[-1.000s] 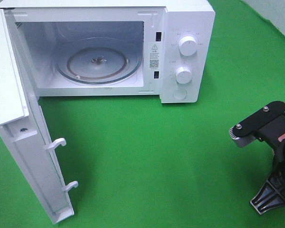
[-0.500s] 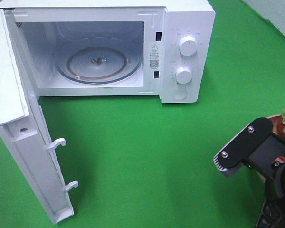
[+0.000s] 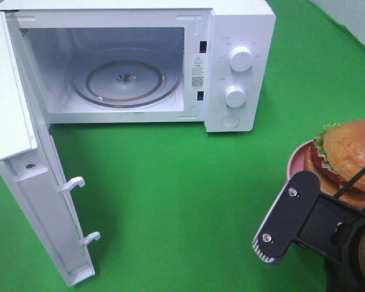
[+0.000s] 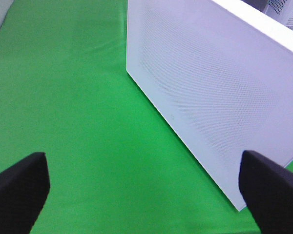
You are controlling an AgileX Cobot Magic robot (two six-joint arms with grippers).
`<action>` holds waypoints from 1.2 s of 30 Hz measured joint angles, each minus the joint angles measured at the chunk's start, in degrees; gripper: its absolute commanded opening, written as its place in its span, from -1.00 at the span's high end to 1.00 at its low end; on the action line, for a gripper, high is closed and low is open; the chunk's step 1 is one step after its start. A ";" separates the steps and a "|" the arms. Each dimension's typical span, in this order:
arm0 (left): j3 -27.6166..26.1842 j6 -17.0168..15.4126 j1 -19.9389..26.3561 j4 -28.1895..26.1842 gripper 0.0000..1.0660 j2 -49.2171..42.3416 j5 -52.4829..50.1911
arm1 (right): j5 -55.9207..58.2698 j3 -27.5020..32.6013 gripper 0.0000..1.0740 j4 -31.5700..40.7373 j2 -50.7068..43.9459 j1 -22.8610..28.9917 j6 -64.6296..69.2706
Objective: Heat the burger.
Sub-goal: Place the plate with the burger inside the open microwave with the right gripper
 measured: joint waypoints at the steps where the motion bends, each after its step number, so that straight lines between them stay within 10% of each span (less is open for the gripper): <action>1: 0.00 0.00 0.00 0.00 -0.83 0.00 0.00 | 0.00 0.00 1.00 0.00 0.00 0.00 0.00; 36: 0.00 0.00 0.00 0.00 -0.83 0.00 0.00 | -8.42 0.00 1.00 -10.77 0.00 0.00 -25.27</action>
